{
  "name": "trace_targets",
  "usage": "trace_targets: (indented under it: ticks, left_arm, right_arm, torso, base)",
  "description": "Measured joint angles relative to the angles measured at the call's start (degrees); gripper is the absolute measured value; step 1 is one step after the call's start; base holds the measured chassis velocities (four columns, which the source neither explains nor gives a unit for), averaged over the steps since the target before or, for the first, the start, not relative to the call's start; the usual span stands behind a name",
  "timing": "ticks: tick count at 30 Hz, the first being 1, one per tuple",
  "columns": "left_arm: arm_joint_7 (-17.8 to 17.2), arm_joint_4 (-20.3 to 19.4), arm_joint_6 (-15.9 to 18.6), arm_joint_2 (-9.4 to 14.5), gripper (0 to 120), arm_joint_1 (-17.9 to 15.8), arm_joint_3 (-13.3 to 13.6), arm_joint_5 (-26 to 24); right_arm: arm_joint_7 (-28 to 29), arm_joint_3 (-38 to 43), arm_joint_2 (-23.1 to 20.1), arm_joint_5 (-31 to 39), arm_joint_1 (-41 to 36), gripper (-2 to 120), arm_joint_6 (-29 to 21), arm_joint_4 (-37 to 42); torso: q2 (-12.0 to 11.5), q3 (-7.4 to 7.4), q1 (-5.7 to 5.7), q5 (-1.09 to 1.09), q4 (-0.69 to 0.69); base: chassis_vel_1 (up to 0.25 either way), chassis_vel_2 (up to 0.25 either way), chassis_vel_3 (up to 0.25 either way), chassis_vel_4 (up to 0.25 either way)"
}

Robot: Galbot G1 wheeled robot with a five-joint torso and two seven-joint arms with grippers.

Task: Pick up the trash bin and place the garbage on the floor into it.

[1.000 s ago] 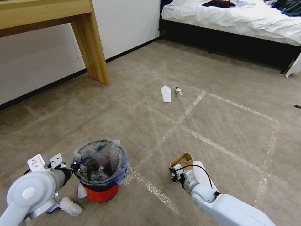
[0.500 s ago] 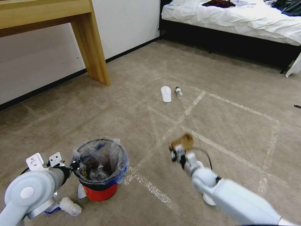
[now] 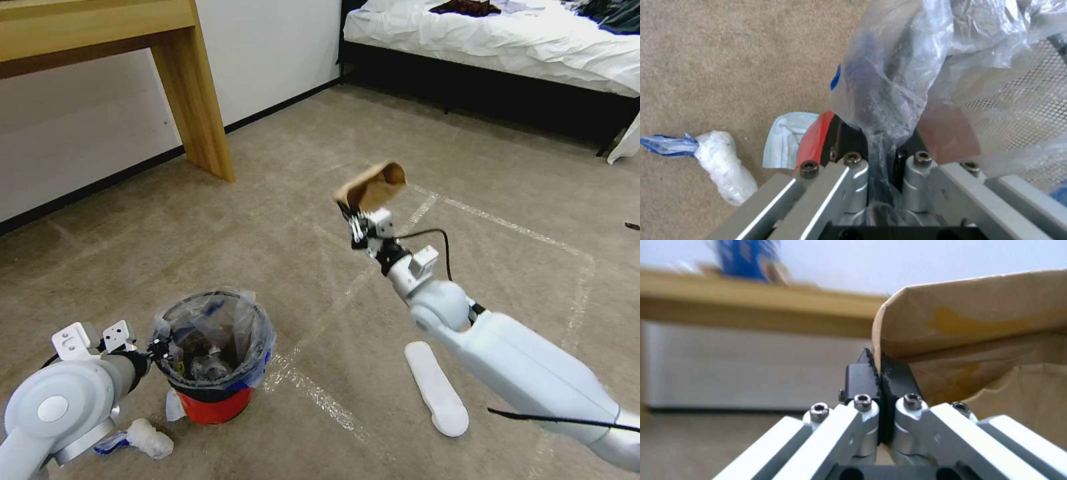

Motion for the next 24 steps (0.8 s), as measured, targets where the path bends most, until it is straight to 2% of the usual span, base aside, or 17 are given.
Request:
trace_targets:
  ticks: [2, 3, 8, 12, 15, 24]
  left_arm:
    - [0.2, 0.01, -0.19, 0.02, 4, -0.59, 0.2, -0.26]
    - [0.2, 0.01, -0.19, 0.02, 4, -0.59, 0.2, -0.26]
    - [0.6, 0.59, -0.29, -0.19, 4, -1.34, 0.8, -0.26]
    - [0.93, 0.74, -0.57, -0.16, 4, -1.69, 0.8, -0.46]
    - [1.24, 0.88, -0.89, -0.11, 4, -2.23, 0.78, -0.71]
    - [1.08, 0.78, -1.52, 0.52, 4, -3.42, 0.72, -1.98]
  right_arm:
    - [-3.77, -1.89, 0.78, 4.57, 3.17, 0, 0.78, 1.98]
    - [-3.77, -1.89, 0.78, 4.57, 3.17, 0, 0.78, 1.98]
    - [-11.73, -7.49, 2.67, 8.83, 8.16, 0, 1.24, 3.51]
    - [-13.65, -10.49, 4.02, 9.17, 9.82, 0, 1.55, 3.51]
    - [-15.26, -15.48, 7.14, 8.96, 11.65, 0, 1.63, 2.7]
    - [-16.79, -20.83, 11.45, 7.21, 12.05, 0, 2.1, -0.09]
  torso:
    - [0.0, 0.0, 0.0, 0.0, -0.01]
    - [0.0, 0.0, 0.0, 0.0, -0.01]
    - [0.0, 0.0, 0.0, -0.01, -0.01]
    - [0.0, 0.0, 0.0, -0.01, 0.0]
    - [0.0, 0.0, 0.0, -0.01, -0.01]
    - [0.0, -0.01, 0.0, -0.01, 0.0]
  base:
    - [0.0, 0.0, 0.0, 0.0]
    - [0.0, 0.0, 0.0, 0.0]
    - [0.0, 0.0, 0.0, 0.0]
    - [0.0, 0.0, 0.0, 0.0]
    - [0.0, 0.0, 0.0, 0.0]
    - [0.0, 0.0, 0.0, 0.0]
